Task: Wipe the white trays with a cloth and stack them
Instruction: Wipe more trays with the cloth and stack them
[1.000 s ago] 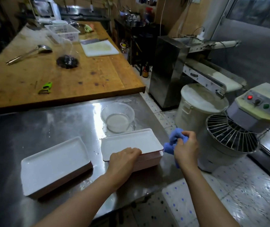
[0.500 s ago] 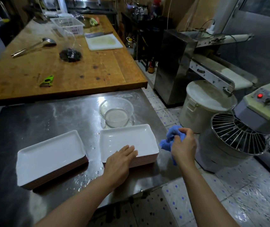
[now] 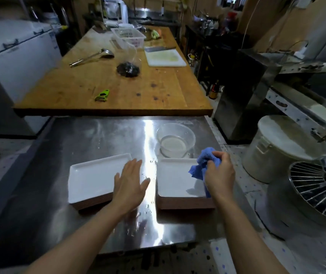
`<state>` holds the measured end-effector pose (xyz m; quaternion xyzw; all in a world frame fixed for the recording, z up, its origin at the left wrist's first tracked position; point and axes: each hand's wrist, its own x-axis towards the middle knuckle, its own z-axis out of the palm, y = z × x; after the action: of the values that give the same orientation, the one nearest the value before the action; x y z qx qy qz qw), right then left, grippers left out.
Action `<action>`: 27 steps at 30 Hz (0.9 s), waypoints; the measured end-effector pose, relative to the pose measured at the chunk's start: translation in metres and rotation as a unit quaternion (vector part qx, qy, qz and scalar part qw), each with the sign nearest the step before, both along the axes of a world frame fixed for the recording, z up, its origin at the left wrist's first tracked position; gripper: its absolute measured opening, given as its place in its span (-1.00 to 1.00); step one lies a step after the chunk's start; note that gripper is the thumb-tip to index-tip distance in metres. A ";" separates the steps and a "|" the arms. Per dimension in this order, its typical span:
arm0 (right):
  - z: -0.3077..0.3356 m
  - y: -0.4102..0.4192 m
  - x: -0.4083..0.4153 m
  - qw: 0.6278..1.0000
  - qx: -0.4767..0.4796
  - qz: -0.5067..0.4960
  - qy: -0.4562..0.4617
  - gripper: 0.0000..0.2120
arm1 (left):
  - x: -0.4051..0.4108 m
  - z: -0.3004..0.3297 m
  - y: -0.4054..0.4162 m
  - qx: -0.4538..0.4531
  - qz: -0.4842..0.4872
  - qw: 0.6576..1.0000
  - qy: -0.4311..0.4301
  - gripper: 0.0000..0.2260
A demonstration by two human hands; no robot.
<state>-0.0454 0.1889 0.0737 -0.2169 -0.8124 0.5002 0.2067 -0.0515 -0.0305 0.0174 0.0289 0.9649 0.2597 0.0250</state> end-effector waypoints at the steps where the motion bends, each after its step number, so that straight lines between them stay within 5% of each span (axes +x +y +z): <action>1: 0.000 -0.011 -0.003 1.000 0.004 0.017 0.003 -0.82 | -0.001 0.003 -0.018 -0.006 0.032 0.999 -0.001 -0.43; 10: -0.013 -0.105 -0.019 0.994 0.011 0.111 -0.017 -0.84 | 0.000 -0.014 -0.150 -0.021 0.269 0.959 -0.089 -0.46; 19: -0.030 -0.179 -0.027 0.983 -0.001 0.178 -0.038 -0.74 | 0.001 -0.038 -0.177 0.008 0.230 0.968 -0.102 -0.71; 24: -0.057 -0.205 -0.044 0.957 0.115 0.245 -0.102 -0.83 | -0.003 -0.037 -0.180 0.023 0.239 0.967 -0.086 -0.74; 27: -0.082 -0.207 -0.046 0.875 0.340 0.293 -0.184 -0.73 | -0.003 -0.040 -0.183 0.052 0.238 0.966 -0.087 -0.73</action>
<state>-0.0913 -0.0177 -0.0085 0.0261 -0.9820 0.1823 -0.0415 -0.0548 -0.2131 -0.0230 -0.2226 0.9233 0.3098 0.0445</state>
